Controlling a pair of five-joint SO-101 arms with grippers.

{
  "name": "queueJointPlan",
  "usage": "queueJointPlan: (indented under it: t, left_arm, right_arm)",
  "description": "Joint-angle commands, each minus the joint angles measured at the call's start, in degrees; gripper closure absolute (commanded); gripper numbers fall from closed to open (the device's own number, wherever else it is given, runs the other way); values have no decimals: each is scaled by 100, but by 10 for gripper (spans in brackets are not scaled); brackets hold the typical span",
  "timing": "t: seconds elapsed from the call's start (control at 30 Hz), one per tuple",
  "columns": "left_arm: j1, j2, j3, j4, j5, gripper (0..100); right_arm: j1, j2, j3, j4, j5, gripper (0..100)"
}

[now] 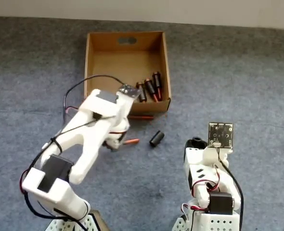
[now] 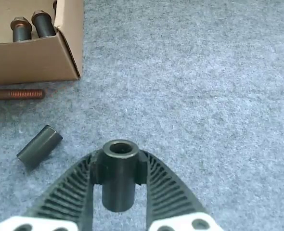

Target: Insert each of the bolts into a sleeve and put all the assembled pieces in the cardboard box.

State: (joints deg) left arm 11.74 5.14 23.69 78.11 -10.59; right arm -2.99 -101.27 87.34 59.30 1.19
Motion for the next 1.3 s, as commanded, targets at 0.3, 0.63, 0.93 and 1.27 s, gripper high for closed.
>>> queueJointPlan:
  t: [0.3, 0.63, 0.93, 1.27]
  left_arm:
    - [-567, -321, 22, 62, -3648, 917]
    - [-593, -382, -391, 387, -3473, 812]
    - [-409, -312, -892, 1081, -352, 821]
    - [312, 189, -321, 949, 4334, 821]
  right_arm:
    - [40, -48, -31, 4, -35, 993]
    - [40, -48, -31, 4, -35, 993]
    - [40, -48, -31, 4, -35, 993]
    - [40, -48, -31, 4, -35, 993]
